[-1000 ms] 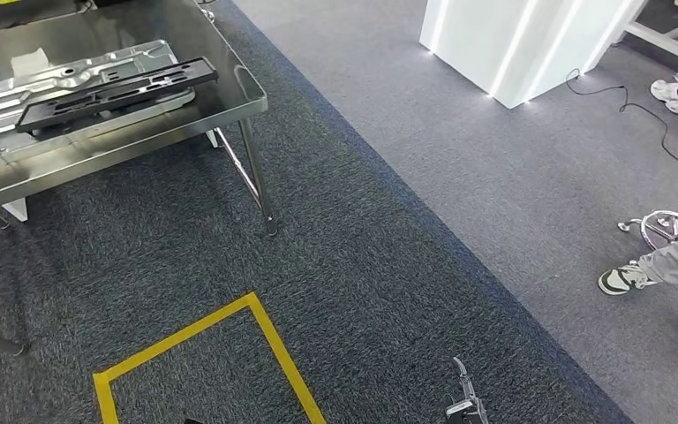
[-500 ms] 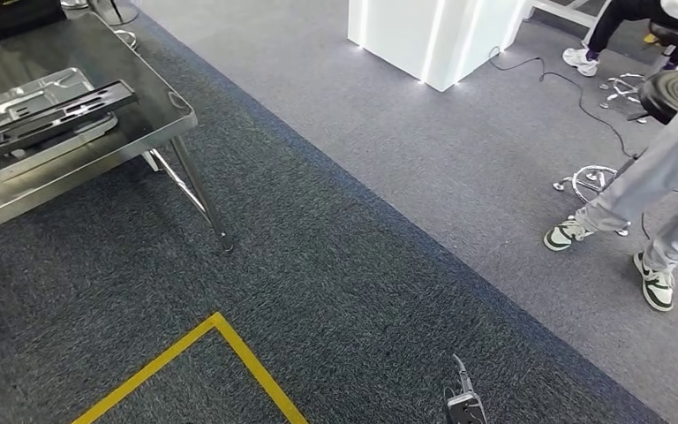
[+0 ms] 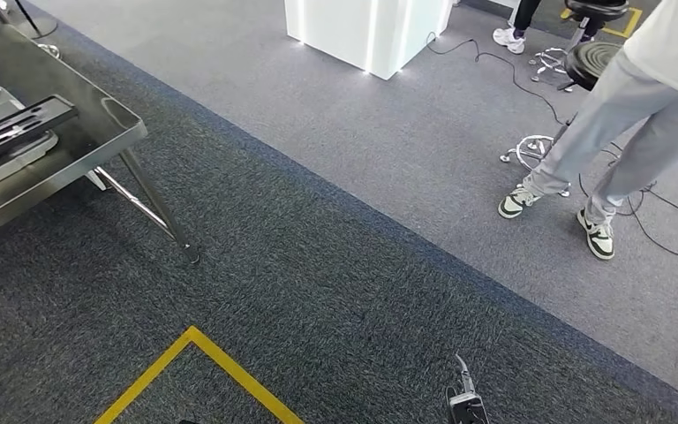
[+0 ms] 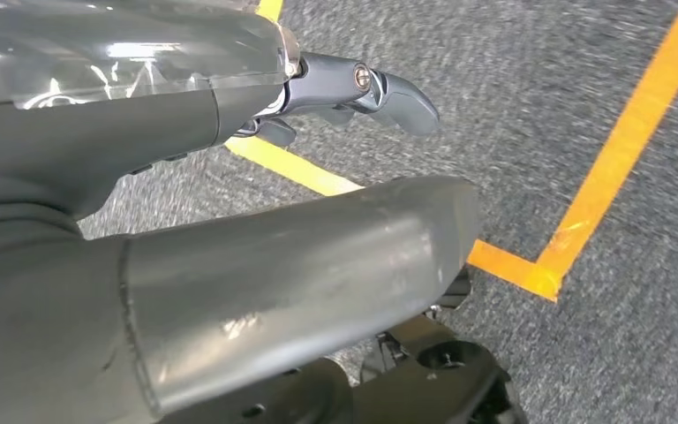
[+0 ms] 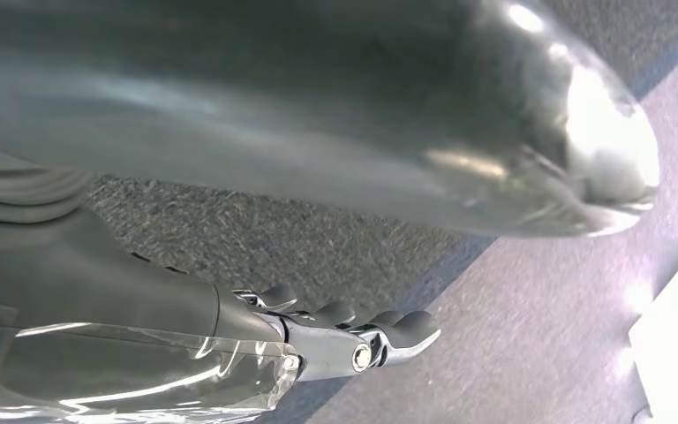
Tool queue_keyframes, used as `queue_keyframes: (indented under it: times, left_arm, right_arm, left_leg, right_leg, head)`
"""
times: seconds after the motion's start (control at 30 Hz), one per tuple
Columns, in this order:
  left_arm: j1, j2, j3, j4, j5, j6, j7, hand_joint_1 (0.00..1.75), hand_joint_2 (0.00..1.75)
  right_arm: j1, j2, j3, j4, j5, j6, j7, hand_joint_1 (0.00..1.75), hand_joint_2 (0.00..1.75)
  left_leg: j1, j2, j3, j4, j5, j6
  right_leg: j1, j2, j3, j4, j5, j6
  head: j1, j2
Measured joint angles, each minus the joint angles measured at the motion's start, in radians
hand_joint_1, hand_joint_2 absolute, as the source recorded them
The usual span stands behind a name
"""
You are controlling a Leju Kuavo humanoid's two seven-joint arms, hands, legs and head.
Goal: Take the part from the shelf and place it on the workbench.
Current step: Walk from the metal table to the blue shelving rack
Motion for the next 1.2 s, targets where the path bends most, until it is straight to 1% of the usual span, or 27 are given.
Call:
queue_keyframes:
  times: [0.07, 0.13, 0.17, 0.2, 0.27, 0.33, 0.37, 0.4, 0.43, 0.5, 0.57, 0.6, 0.63, 0.67, 0.7, 0.73, 0.77, 0.8, 0.83, 0.87, 0.9, 0.93, 1.0, 1.07, 1.13, 1.17, 1.2]
  left_arm:
    - [-0.001, 0.000, 0.000, 0.000, 0.004, 0.000, 0.002, 0.00, 0.00]
    - [-0.004, 0.000, 0.000, 0.000, 0.007, 0.000, 0.006, 0.00, 0.00]
    - [-0.005, 0.000, 0.000, 0.000, 0.008, 0.000, 0.008, 0.00, 0.00]
    - [-0.006, 0.001, 0.000, 0.000, 0.009, 0.001, 0.009, 0.00, 0.00]
    - [-0.003, 0.002, 0.000, 0.000, 0.009, 0.002, 0.012, 0.00, 0.00]
    - [0.001, 0.002, 0.000, 0.000, 0.010, 0.003, 0.016, 0.00, 0.00]
    - [0.003, 0.002, 0.000, 0.000, 0.010, 0.003, 0.019, 0.00, 0.00]
    - [0.004, 0.003, 0.000, 0.000, 0.010, 0.004, 0.021, 0.00, 0.00]
    - [0.004, 0.003, 0.000, 0.000, 0.010, 0.004, 0.023, 0.00, 0.00]
    - [0.005, 0.005, 0.000, 0.000, 0.010, 0.006, 0.025, 0.00, 0.00]
    - [0.005, 0.006, 0.000, 0.001, 0.011, 0.007, 0.027, 0.00, 0.00]
    - [0.003, 0.006, 0.000, 0.001, 0.012, 0.008, 0.028, 0.00, 0.00]
    - [0.002, 0.006, 0.000, 0.001, 0.012, 0.008, 0.028, 0.00, 0.00]
    - [0.001, 0.006, 0.000, 0.001, 0.012, 0.009, 0.028, 0.00, 0.00]
    - [0.000, 0.005, 0.000, 0.001, 0.012, 0.009, 0.028, 0.00, 0.00]
    - [0.001, 0.005, 0.000, 0.001, 0.012, 0.010, 0.028, 0.00, 0.00]
    - [0.002, 0.006, 0.000, 0.001, 0.012, 0.010, 0.027, 0.00, 0.00]
    - [0.004, 0.006, 0.000, 0.002, 0.012, 0.010, 0.027, 0.00, 0.00]
    - [0.006, 0.007, 0.000, 0.002, 0.013, 0.010, 0.028, 0.00, 0.00]
    - [0.006, 0.007, 0.000, 0.002, 0.014, 0.009, 0.028, 0.00, 0.00]
    - [0.006, 0.007, 0.000, 0.003, 0.018, 0.008, 0.028, 0.00, 0.00]
    - [0.005, 0.007, 0.000, 0.003, 0.023, 0.005, 0.028, 0.00, 0.00]
    - [0.003, 0.006, 0.000, 0.002, 0.033, -0.001, 0.026, 0.00, 0.00]
    - [-0.001, 0.004, 0.000, 0.002, 0.037, -0.004, 0.026, 0.00, 0.00]
    - [-0.005, 0.002, 0.000, 0.002, 0.042, -0.006, 0.027, 0.00, 0.00]
    - [-0.006, 0.001, 0.000, 0.002, 0.044, -0.007, 0.028, 0.00, 0.00]
    - [-0.007, 0.001, 0.000, 0.002, 0.045, -0.007, 0.029, 0.00, 0.00]
  right_arm:
    - [-0.003, 0.001, 0.000, 0.000, 0.000, -0.003, -0.001, 0.00, 0.00]
    - [-0.002, 0.002, -0.001, -0.001, -0.001, -0.005, -0.002, 0.00, 0.00]
    - [-0.001, 0.003, -0.001, -0.001, -0.001, -0.006, -0.002, 0.00, 0.00]
    - [-0.002, 0.004, -0.001, 0.000, -0.002, -0.007, -0.002, 0.00, 0.00]
    - [-0.006, 0.007, 0.000, 0.000, -0.002, -0.007, -0.003, 0.00, 0.00]
    - [-0.007, 0.010, 0.000, 0.002, -0.003, -0.007, -0.003, 0.00, 0.00]
    - [-0.005, 0.011, 0.000, 0.003, -0.003, -0.007, -0.003, 0.00, 0.00]
    - [-0.003, 0.011, 0.000, 0.004, -0.003, -0.007, -0.003, 0.00, 0.00]
    - [-0.001, 0.012, 0.000, 0.005, -0.003, -0.007, -0.004, 0.00, 0.00]
    - [0.000, 0.013, 0.001, 0.006, -0.004, -0.008, -0.005, 0.00, 0.00]
    - [-0.001, 0.014, 0.001, 0.007, -0.004, -0.010, -0.009, 0.00, 0.00]
    - [0.001, 0.015, 0.001, 0.007, -0.004, -0.012, -0.011, 0.00, 0.00]
    - [0.003, 0.015, 0.001, 0.007, -0.005, -0.013, -0.012, 0.00, 0.00]
    - [0.006, 0.015, 0.001, 0.007, -0.005, -0.014, -0.013, 0.00, 0.00]
    - [0.007, 0.015, 0.001, 0.007, -0.006, -0.015, -0.013, 0.00, 0.00]
    - [0.007, 0.015, 0.001, 0.007, -0.007, -0.015, -0.013, 0.00, 0.00]
    - [0.006, 0.015, 0.001, 0.008, -0.008, -0.015, -0.013, 0.00, 0.00]
    - [0.004, 0.015, 0.001, 0.008, -0.008, -0.015, -0.013, 0.00, 0.00]
    - [0.004, 0.015, 0.001, 0.008, -0.009, -0.015, -0.013, 0.00, 0.00]
    - [0.006, 0.015, 0.001, 0.009, -0.009, -0.015, -0.012, 0.00, 0.00]
    - [0.007, 0.015, 0.001, 0.010, -0.009, -0.015, -0.012, 0.00, 0.00]
    - [0.008, 0.015, 0.001, 0.011, -0.008, -0.015, -0.012, 0.00, 0.00]
    - [0.008, 0.015, 0.001, 0.011, -0.004, -0.016, -0.011, 0.00, 0.00]
    - [0.007, 0.015, 0.001, 0.011, 0.003, -0.019, -0.008, 0.00, 0.00]
    - [0.007, 0.014, 0.001, 0.010, 0.008, -0.024, -0.002, 0.00, 0.00]
    - [0.009, 0.014, 0.001, 0.010, 0.010, -0.026, 0.001, 0.00, 0.00]
    - [0.011, 0.014, 0.001, 0.009, 0.011, -0.028, 0.004, 0.00, 0.00]
  left_leg:
    - [-0.002, 0.019, 0.004, 0.000, -0.004, -0.009]
    - [-0.001, 0.034, 0.009, -0.002, -0.007, -0.019]
    - [0.000, 0.024, 0.010, 0.002, -0.013, -0.025]
    - [0.001, 0.001, 0.004, 0.022, -0.028, -0.030]
    - [0.005, -0.060, -0.037, 0.120, -0.085, -0.037]
    - [0.008, -0.084, -0.094, 0.241, -0.133, -0.042]
    - [0.010, -0.087, -0.108, 0.265, -0.131, -0.045]
    - [0.012, -0.089, -0.105, 0.253, -0.109, -0.047]
    - [0.015, -0.094, -0.086, 0.205, -0.073, -0.048]
    - [0.023, -0.135, -0.035, 0.080, -0.013, -0.051]
    - [0.024, -0.170, -0.014, 0.022, 0.001, -0.045]
    - [0.021, -0.170, -0.014, 0.020, -0.001, -0.039]
    - [0.020, -0.158, -0.014, 0.019, 0.002, -0.030]
    - [0.019, -0.145, -0.012, 0.015, 0.006, -0.022]
    - [0.019, -0.132, -0.011, 0.010, 0.010, -0.014]
    - [0.020, -0.118, -0.011, 0.006, 0.014, -0.008]
    - [0.017, -0.103, -0.011, 0.004, 0.015, -0.003]
    - [0.014, -0.089, -0.012, 0.004, 0.015, -0.001]
    - [0.011, -0.073, -0.013, 0.004, 0.015, 0.001]
    - [0.008, -0.059, -0.014, 0.004, 0.013, 0.003]
    - [0.005, -0.047, -0.013, 0.004, 0.012, 0.003]
    - [0.003, -0.038, -0.012, 0.003, 0.008, 0.002]
    - [0.001, -0.026, -0.007, 0.002, -0.002, -0.003]
    - [0.004, -0.017, -0.001, -0.001, -0.013, -0.015]
    - [0.009, -0.007, 0.011, -0.009, -0.020, -0.029]
    - [0.011, -0.009, 0.020, -0.010, -0.019, -0.034]
    - [0.011, -0.022, 0.024, -0.001, -0.021, -0.038]
  right_leg:
    - [0.011, -0.023, 0.028, -0.056, 0.008, -0.013]
    - [0.011, 0.001, 0.029, -0.064, 0.014, -0.021]
    - [0.008, 0.012, 0.032, -0.072, 0.019, -0.025]
    - [0.003, 0.024, 0.036, -0.080, 0.024, -0.030]
    - [-0.002, 0.047, 0.039, -0.088, 0.031, -0.036]
    - [-0.003, 0.075, 0.038, -0.086, 0.032, -0.038]
    - [-0.003, 0.091, 0.038, -0.084, 0.031, -0.038]
    - [-0.005, 0.106, 0.038, -0.081, 0.031, -0.036]
    - [-0.006, 0.121, 0.038, -0.077, 0.029, -0.034]
    - [-0.009, 0.150, 0.032, -0.063, 0.023, -0.023]
    - [-0.011, 0.174, 0.021, -0.051, 0.021, -0.008]
    - [-0.012, 0.185, 0.015, -0.050, 0.023, -0.001]
    - [-0.014, 0.195, 0.012, -0.052, 0.026, 0.006]
    - [-0.015, 0.188, 0.008, -0.049, 0.025, 0.011]
    - [-0.014, 0.167, -0.001, -0.033, 0.015, 0.015]
    - [-0.013, 0.136, -0.017, 0.000, -0.006, 0.017]
    - [-0.012, 0.100, -0.043, 0.053, -0.035, 0.019]
    - [-0.012, 0.077, -0.074, 0.115, -0.066, 0.021]
    - [-0.013, 0.067, -0.103, 0.173, -0.088, 0.022]
    - [-0.014, 0.061, -0.121, 0.207, -0.095, 0.022]
    - [-0.013, 0.058, -0.119, 0.206, -0.083, 0.020]
    - [-0.011, 0.054, -0.098, 0.167, -0.056, 0.016]
    - [-0.002, 0.037, -0.021, 0.033, -0.001, 0.001]
    - [0.010, 0.019, 0.026, -0.051, 0.003, -0.012]
    - [0.017, 0.019, 0.036, -0.068, -0.013, -0.022]
    - [0.015, 0.024, 0.048, -0.079, -0.011, -0.027]
    - [0.011, 0.029, 0.064, -0.092, -0.009, -0.034]
  head:
    - [-0.001, 0.000]
    - [-0.001, 0.000]
    - [-0.001, 0.000]
    - [-0.002, 0.000]
    - [-0.005, 0.000]
    - [-0.007, 0.000]
    - [-0.007, 0.000]
    - [-0.007, 0.000]
    - [-0.007, 0.000]
    - [-0.008, 0.000]
    - [-0.008, 0.000]
    - [-0.008, 0.000]
    - [-0.008, 0.000]
    - [-0.008, 0.000]
    - [-0.005, 0.000]
    - [-0.002, 0.000]
    - [0.002, 0.000]
    - [0.004, 0.000]
    - [0.004, 0.000]
    - [0.005, 0.000]
    - [0.005, 0.000]
    - [0.005, 0.000]
    - [0.004, 0.000]
    - [0.004, 0.000]
    - [0.005, 0.000]
    - [0.004, 0.000]
    - [0.003, 0.000]
